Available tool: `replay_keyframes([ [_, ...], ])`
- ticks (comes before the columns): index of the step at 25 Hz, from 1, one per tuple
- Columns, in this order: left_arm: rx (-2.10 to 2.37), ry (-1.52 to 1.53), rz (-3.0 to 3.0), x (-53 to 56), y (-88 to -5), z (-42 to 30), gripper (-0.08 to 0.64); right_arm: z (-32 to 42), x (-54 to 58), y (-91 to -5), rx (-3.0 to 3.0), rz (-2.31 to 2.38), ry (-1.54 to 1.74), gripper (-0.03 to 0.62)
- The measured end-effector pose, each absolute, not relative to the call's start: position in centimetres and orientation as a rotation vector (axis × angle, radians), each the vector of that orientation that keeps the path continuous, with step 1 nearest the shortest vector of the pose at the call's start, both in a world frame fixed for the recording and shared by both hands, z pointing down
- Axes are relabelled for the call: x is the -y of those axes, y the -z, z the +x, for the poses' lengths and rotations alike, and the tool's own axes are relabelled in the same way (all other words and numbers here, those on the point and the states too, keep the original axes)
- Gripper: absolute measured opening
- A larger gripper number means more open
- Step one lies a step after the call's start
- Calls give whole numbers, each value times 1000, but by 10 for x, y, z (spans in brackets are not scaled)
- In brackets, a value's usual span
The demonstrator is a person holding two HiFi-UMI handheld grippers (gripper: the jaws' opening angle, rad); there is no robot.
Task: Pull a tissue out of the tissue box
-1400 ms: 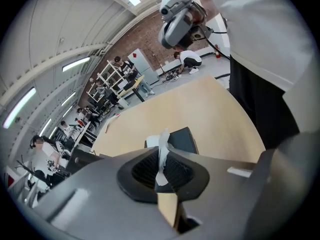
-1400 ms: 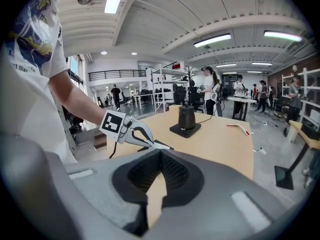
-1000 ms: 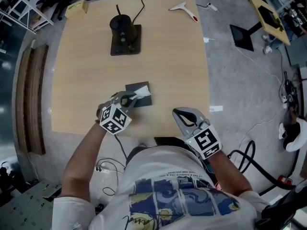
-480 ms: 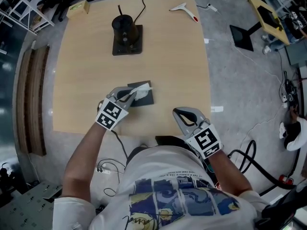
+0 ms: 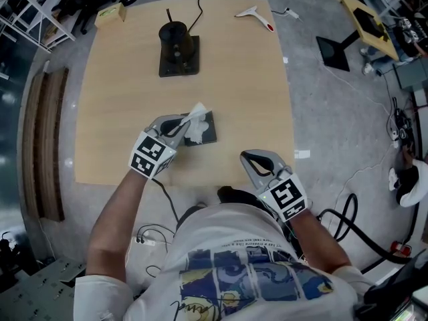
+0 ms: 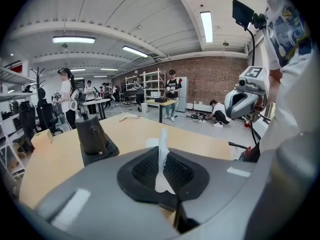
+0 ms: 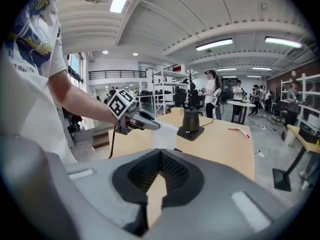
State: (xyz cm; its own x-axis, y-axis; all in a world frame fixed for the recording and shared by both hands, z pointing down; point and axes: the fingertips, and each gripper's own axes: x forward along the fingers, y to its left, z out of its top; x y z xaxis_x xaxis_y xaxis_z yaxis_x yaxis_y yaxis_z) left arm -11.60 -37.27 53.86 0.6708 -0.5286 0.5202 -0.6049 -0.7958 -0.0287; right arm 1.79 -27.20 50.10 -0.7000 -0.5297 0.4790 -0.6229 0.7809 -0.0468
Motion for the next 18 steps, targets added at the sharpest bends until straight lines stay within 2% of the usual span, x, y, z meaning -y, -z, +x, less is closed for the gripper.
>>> replay_keyframes([
  [10, 1011, -617, 2759, 343, -488, -131, 6, -4, 232, -486, 2542, 883, -230, 0],
  [18, 1053, -487, 2785, 277, -438, -145, 6, -20, 175, -475, 2541, 923, -201, 0],
])
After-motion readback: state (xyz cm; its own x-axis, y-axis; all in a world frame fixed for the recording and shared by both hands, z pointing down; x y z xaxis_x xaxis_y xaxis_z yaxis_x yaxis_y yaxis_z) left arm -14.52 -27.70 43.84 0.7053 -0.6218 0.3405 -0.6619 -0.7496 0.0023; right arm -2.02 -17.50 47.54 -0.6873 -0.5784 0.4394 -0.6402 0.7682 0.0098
